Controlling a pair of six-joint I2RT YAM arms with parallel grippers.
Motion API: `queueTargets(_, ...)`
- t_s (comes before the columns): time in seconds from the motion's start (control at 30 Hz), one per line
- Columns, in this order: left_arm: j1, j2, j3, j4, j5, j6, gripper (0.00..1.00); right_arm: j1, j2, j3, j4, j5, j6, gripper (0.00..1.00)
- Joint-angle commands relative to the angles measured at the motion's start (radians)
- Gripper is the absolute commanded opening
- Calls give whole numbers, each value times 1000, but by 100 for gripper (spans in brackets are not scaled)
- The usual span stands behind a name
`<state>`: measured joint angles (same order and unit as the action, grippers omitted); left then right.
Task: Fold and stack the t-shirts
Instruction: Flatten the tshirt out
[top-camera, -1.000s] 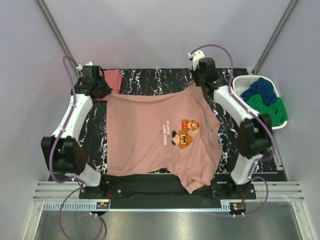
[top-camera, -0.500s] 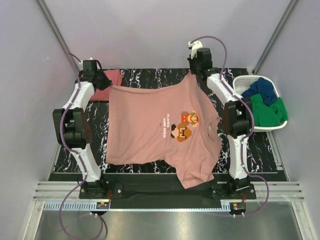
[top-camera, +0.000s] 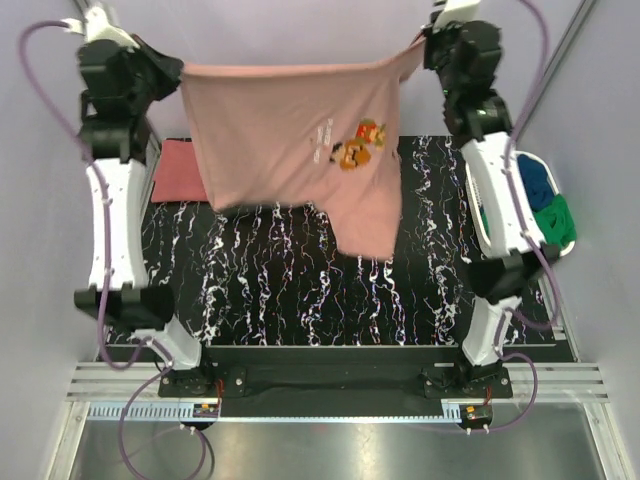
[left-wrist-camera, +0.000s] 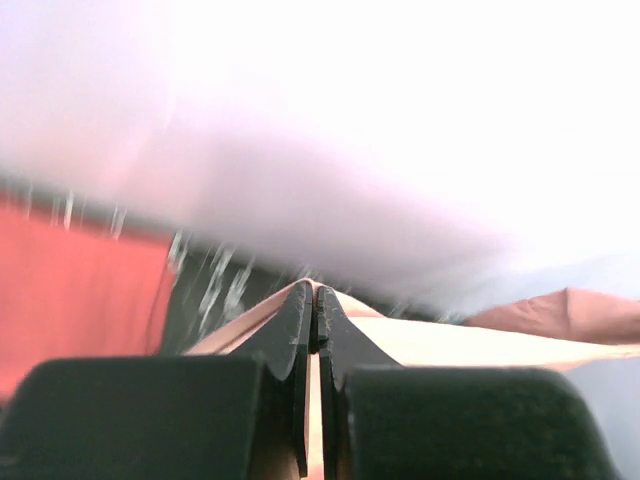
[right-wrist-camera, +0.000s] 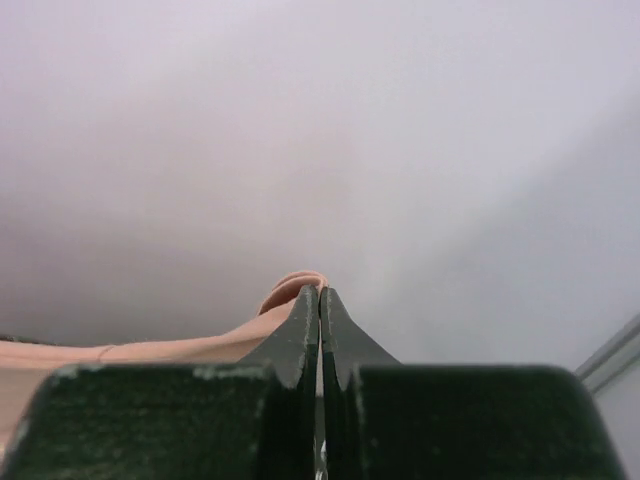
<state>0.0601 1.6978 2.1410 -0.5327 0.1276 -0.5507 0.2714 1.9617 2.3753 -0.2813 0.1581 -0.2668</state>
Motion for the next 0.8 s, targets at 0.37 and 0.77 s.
queueTargets(0.37,-3,-483,-15,-98,72,44,0,-5,-678,-315,7,-57,-17,0)
queueTargets(0.77,-3,-641,89,-349,191,18,0,-4,-1024,-332,-243,-177,66,0)
